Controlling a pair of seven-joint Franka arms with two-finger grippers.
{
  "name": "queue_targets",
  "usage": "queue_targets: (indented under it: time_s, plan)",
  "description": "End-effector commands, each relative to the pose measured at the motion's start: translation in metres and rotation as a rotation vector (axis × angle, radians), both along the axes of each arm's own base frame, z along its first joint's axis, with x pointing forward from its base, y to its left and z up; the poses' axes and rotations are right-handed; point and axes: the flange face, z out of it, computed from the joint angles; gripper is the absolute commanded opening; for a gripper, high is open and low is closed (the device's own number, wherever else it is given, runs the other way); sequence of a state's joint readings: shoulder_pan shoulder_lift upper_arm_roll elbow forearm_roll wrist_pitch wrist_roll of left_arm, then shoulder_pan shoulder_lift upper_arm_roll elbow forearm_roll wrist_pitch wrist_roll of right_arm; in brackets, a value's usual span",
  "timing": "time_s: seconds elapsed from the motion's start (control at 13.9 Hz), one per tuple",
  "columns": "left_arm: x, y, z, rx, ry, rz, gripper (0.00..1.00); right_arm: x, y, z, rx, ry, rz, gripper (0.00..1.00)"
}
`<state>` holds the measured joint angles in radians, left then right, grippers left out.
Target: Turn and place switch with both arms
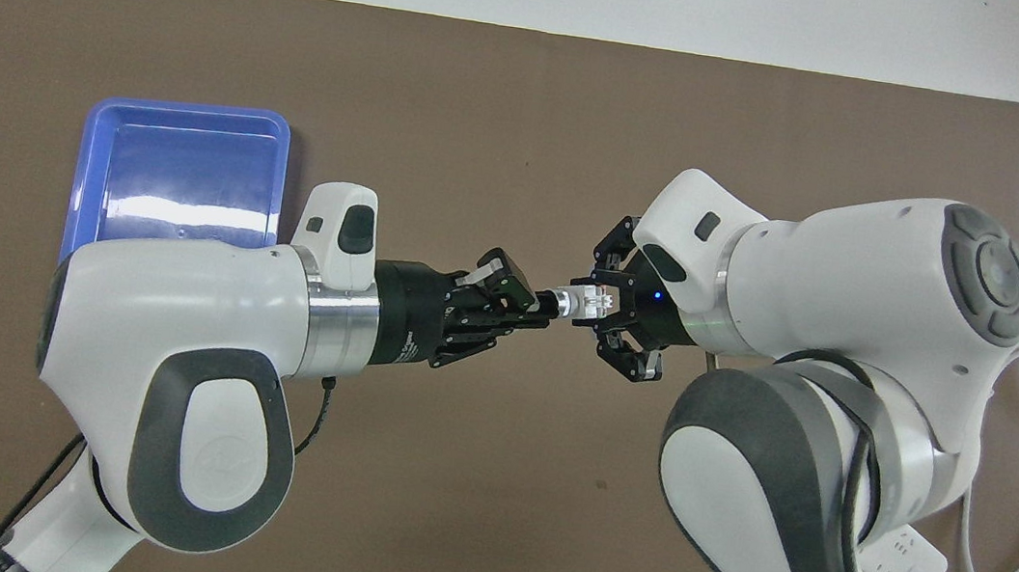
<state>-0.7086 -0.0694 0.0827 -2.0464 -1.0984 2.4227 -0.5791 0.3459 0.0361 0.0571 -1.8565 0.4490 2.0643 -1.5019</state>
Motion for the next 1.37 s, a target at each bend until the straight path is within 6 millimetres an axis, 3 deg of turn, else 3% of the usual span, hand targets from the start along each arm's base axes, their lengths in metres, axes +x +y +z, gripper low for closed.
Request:
queue_targets:
  time_s: [0.0, 0.5, 1.22, 1.3]
  plan:
    - [0.0069, 0.0032, 0.0056, -0.037, 0.125, 0.154, 0.0, -0.0063, 0.0004, 0.0037, 0.02, 0.0, -0.008, 0.0]
    - [0.0089, 0.008, 0.002, -0.07, 0.292, 0.341, 0.0, -0.0062, -0.0003, 0.0034, 0.02, 0.003, -0.009, 0.0]
    - [0.0097, 0.0091, 0.0004, -0.071, 0.284, 0.362, 0.0, -0.0047, 0.0002, 0.0057, 0.023, -0.021, 0.002, 0.02]
    - [0.0098, 0.0089, 0.0008, -0.072, 0.28, 0.365, 0.0, -0.0047, 0.0002, 0.0057, 0.023, -0.022, 0.004, 0.99]
